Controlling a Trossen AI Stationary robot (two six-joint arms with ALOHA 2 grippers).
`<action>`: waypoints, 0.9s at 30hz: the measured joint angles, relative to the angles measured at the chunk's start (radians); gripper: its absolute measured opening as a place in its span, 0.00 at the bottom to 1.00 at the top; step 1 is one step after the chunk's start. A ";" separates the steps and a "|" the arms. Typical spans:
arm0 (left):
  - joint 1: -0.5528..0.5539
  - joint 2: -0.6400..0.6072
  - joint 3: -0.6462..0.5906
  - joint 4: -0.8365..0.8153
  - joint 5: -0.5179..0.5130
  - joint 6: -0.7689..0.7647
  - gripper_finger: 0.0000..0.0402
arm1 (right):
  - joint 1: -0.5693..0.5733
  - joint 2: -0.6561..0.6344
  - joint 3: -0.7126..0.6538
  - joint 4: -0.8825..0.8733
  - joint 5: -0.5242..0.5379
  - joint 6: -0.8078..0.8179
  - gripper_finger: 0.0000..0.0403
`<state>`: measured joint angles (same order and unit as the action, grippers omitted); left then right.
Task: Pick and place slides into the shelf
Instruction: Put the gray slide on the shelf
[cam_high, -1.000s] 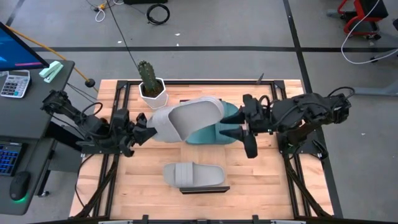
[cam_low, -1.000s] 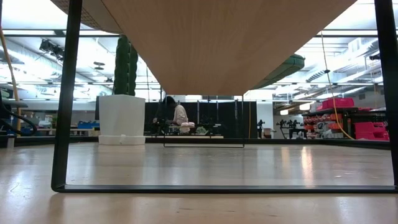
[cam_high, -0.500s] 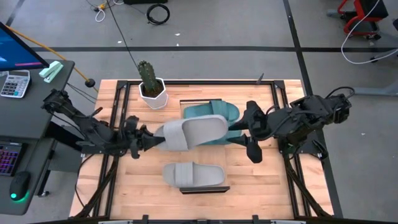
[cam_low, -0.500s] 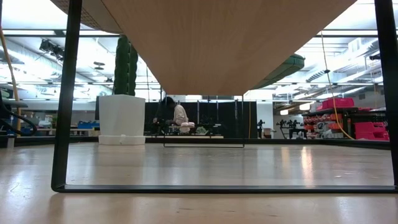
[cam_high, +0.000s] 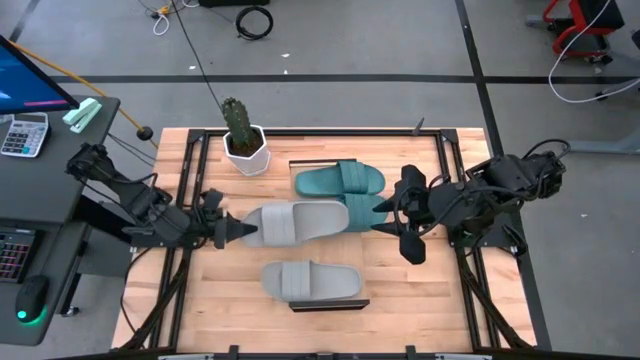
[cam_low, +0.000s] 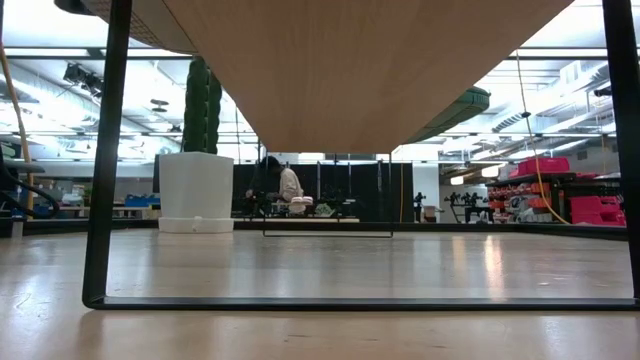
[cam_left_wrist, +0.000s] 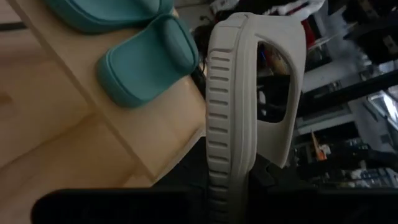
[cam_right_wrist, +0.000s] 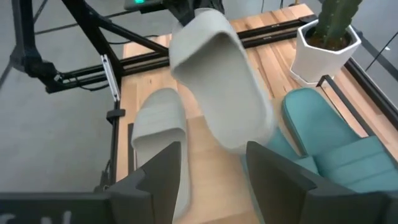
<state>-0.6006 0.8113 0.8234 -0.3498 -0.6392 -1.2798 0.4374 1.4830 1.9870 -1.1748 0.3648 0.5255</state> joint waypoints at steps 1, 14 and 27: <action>0.001 -0.006 0.000 -0.013 0.014 -0.001 0.12 | 0.000 0.000 0.000 -0.002 0.006 0.000 0.47; 0.062 -0.007 0.000 -0.104 0.245 -0.128 0.13 | 0.000 0.000 0.000 -0.004 0.023 0.015 0.47; 0.155 0.019 0.000 -0.118 0.350 -0.060 0.12 | 0.000 0.000 0.001 -0.004 0.025 0.042 0.47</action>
<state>-0.4461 0.8308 0.8234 -0.4673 -0.2894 -1.3394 0.4374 1.4830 1.9881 -1.1786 0.3897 0.5674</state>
